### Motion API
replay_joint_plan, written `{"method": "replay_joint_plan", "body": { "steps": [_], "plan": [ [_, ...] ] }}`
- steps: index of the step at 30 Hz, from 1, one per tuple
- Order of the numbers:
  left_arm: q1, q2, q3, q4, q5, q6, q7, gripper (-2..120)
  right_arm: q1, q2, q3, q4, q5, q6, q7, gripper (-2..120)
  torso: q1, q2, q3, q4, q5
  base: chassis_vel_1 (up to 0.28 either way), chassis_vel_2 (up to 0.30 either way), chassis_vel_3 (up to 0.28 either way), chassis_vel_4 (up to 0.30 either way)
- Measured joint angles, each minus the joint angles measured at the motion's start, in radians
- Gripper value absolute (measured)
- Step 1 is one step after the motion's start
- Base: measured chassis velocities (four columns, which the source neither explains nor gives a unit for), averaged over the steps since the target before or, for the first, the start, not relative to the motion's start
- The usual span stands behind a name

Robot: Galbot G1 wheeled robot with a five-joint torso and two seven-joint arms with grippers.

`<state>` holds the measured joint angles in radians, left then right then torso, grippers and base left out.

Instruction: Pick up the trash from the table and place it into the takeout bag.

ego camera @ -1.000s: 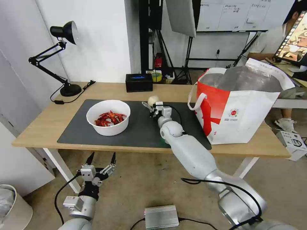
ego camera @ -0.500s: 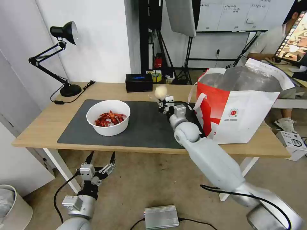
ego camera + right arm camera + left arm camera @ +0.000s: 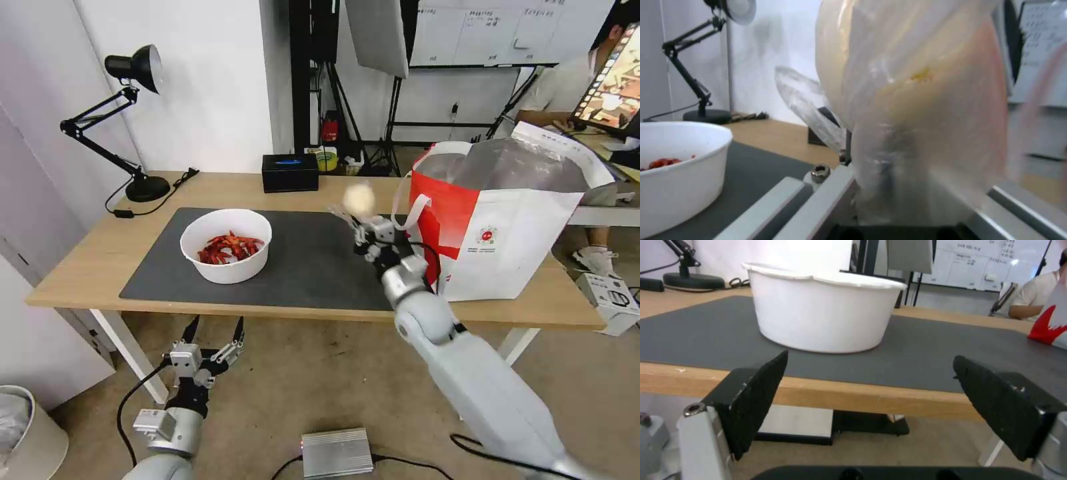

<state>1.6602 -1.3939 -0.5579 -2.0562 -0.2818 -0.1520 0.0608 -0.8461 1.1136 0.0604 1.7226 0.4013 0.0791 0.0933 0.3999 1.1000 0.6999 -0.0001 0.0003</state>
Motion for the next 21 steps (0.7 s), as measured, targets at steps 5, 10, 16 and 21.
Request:
{"method": "replay_joint_plan", "body": {
  "steps": [5,10,16,21],
  "plan": [
    [-0.002,-0.003,0.011,0.006,0.011,-0.001,0.000,100,-0.111,-0.050,0.103,0.099,-0.035,0.061,-0.048,0,0.000,0.000,0.000,-0.0001,-0.0002,0.000,0.000,0.000,0.000],
    [-0.002,-0.009,0.028,0.010,0.030,-0.001,0.000,100,-0.162,-0.052,0.162,0.126,-0.040,0.117,-0.085,0,0.000,0.000,0.000,0.0000,-0.0002,0.000,0.000,0.000,0.000],
    [0.000,-0.023,0.051,0.016,0.051,-0.001,0.001,100,-0.186,-0.049,0.223,0.177,0.009,0.157,-0.074,0,0.000,0.000,0.000,0.0000,-0.0003,0.000,0.000,0.000,0.000],
    [0.002,-0.027,0.061,0.021,0.057,-0.001,0.001,100,-0.149,-0.068,0.265,0.206,0.096,0.150,-0.017,0,0.000,0.000,0.000,0.0002,-0.0003,0.000,0.000,0.000,0.000]
  ]
}}
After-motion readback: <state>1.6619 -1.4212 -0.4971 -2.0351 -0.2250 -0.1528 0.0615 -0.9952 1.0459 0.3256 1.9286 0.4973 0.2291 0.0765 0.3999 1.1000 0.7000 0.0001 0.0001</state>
